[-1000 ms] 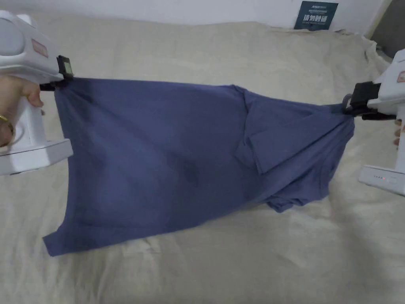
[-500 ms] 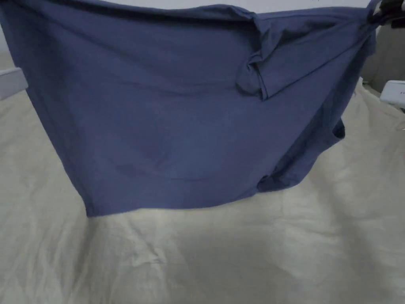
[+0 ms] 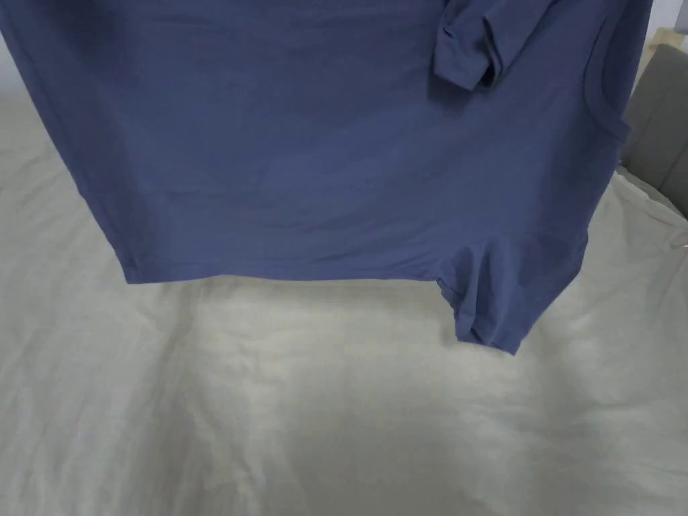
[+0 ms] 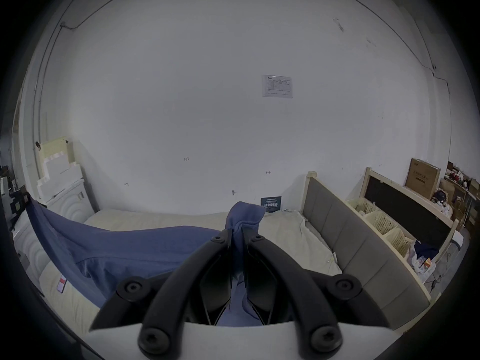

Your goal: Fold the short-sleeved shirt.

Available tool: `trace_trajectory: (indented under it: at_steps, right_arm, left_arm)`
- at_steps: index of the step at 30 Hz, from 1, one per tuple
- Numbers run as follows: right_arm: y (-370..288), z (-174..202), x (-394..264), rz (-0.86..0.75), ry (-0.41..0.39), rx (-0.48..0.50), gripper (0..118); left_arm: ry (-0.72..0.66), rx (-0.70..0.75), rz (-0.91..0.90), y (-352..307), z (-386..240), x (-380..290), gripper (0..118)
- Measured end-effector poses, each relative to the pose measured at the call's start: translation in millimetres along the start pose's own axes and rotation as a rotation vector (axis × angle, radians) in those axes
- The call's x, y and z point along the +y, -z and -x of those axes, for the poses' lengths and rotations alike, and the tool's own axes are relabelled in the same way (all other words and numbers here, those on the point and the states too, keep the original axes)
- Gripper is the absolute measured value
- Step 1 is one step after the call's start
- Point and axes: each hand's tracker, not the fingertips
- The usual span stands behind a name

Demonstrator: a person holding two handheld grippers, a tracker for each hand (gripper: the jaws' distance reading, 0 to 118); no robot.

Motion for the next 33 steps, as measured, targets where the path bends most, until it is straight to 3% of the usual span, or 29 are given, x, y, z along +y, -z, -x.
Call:
trace_trajectory:
  at_steps: [10, 19, 22, 24, 27, 33]
  right_arm:
    - [107, 10, 52, -0.045, 0.022, -0.093, 6]
    - [172, -7, 61, -0.092, 0.121, -0.125, 6]
    - [188, -17, 46, -0.098, 0.151, -0.112, 6]
    - [202, -22, 31, -0.060, 0.112, -0.101, 6]
    - [221, -32, -2, -0.039, 0.124, -0.091, 6]
    - [261, -48, -103, 0.155, 0.100, -0.087, 6]
  left_arm:
    - [0.050, 0.074, -0.048, 93, -75, 18, 0]
    - [-0.046, 0.070, -0.144, 148, -121, 28, 0]
    - [-0.088, 0.067, -0.161, 157, -132, 16, 0]
    - [-0.072, 0.072, -0.158, 166, -144, 1, 0]
    - [-0.051, 0.054, -0.135, 179, -160, -32, 0]
    - [0.030, -0.010, 0.060, 207, -195, -143, 0]
